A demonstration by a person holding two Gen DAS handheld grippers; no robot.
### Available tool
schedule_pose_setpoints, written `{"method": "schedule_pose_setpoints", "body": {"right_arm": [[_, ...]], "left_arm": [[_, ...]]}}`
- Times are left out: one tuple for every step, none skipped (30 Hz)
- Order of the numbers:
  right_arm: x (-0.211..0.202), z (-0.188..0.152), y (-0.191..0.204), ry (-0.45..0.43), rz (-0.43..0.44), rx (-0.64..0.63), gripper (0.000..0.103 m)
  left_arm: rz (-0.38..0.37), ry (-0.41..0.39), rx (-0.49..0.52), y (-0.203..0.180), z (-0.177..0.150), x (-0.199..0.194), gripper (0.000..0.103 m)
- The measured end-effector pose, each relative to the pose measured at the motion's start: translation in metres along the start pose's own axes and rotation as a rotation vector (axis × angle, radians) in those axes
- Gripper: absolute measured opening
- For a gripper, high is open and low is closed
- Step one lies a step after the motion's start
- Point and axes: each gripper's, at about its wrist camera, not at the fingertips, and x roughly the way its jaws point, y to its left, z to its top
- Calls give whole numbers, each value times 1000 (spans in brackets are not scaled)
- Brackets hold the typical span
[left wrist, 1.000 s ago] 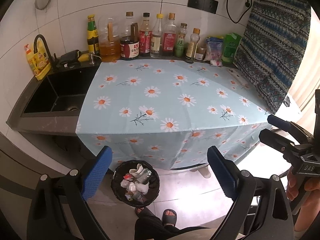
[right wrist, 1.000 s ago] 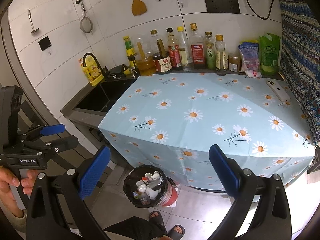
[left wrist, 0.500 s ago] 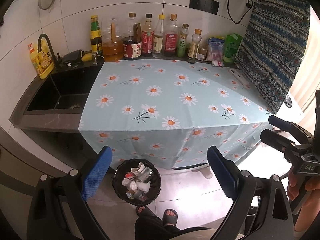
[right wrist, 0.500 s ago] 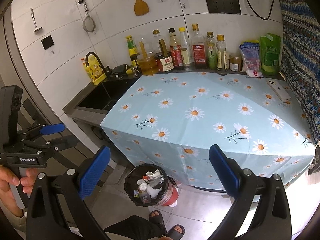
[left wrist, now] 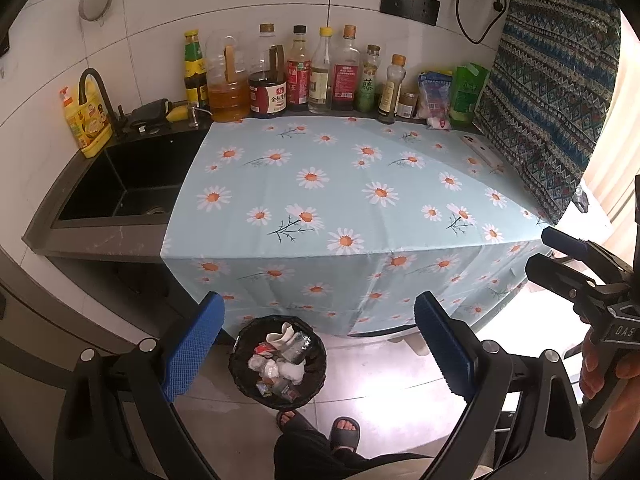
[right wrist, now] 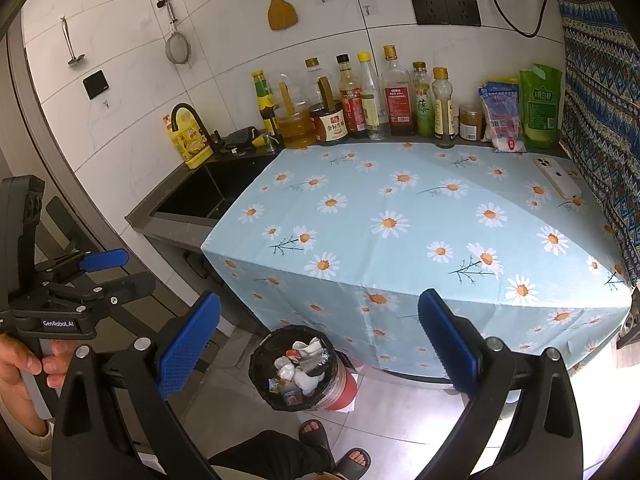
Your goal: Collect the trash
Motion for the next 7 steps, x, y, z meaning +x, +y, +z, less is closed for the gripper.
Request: {"method": "schedule_pose_setpoints", "body": {"right_arm": [[0,0,0,0,-1,-1,98],[0,0,0,1,-2,0,98],[0,0,-1,2,-2,1,98],[1,-1,-3,5,0,2,98],[1,-1,-4,6,1,3,98],[1,-1,-5,6,-1,1,98],[1,-2,-4,5,-1,2,98]], "left_arm": [[2,1,0,0,0,0,93],[4,2,0,-1,0,0,93],[8,2,1,-1,1,1,93],[8,-2,2,-2,1,1,93],[9,-5,2,-3,1,1,93],[10,-6,2,-3,1,0,93],[11,-4,3,-4,1,1,93]]}}
